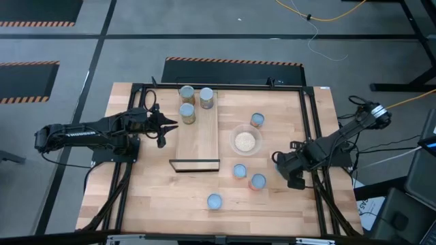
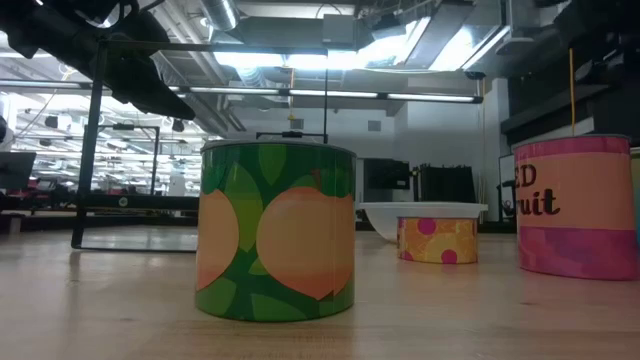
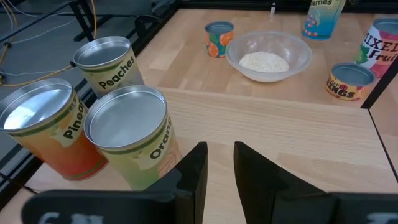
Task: Pick and place cans onto a shelf
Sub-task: Put the large canned cherries on the shelf
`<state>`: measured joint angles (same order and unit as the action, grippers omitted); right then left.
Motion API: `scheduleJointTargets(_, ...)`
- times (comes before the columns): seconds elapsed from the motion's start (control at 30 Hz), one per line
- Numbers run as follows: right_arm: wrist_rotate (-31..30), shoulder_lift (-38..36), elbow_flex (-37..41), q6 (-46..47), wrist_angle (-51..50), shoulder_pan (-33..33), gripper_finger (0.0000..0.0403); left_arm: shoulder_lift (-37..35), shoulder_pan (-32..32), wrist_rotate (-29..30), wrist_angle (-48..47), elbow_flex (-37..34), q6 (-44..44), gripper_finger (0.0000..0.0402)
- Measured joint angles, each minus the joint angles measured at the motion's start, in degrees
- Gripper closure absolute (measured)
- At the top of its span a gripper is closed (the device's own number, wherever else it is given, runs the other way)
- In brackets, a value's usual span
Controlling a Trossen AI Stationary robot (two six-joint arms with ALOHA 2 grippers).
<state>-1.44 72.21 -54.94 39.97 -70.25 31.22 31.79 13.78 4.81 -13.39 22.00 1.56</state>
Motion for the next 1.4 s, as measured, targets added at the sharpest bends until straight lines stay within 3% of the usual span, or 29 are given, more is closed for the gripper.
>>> scheduleJointTargets(0.77,-0.1,6.5,0.0,-1.3,-2.4,0.0,0.0262,0.0,0.0,0.0,0.0,0.0,0.0,0.0331)
scheduleJointTargets(1.07,-0.2,6.5,0.0,-1.7,-2.6,0.0,0.0302,0.0,0.0,0.0,-0.2,0.0,0.0,0.0331)
scheduleJointTargets(1.4,-0.1,6.5,0.0,-1.7,-2.5,0.0,0.0306,0.0,0.0,0.0,-0.2,0.0,0.0,0.0331)
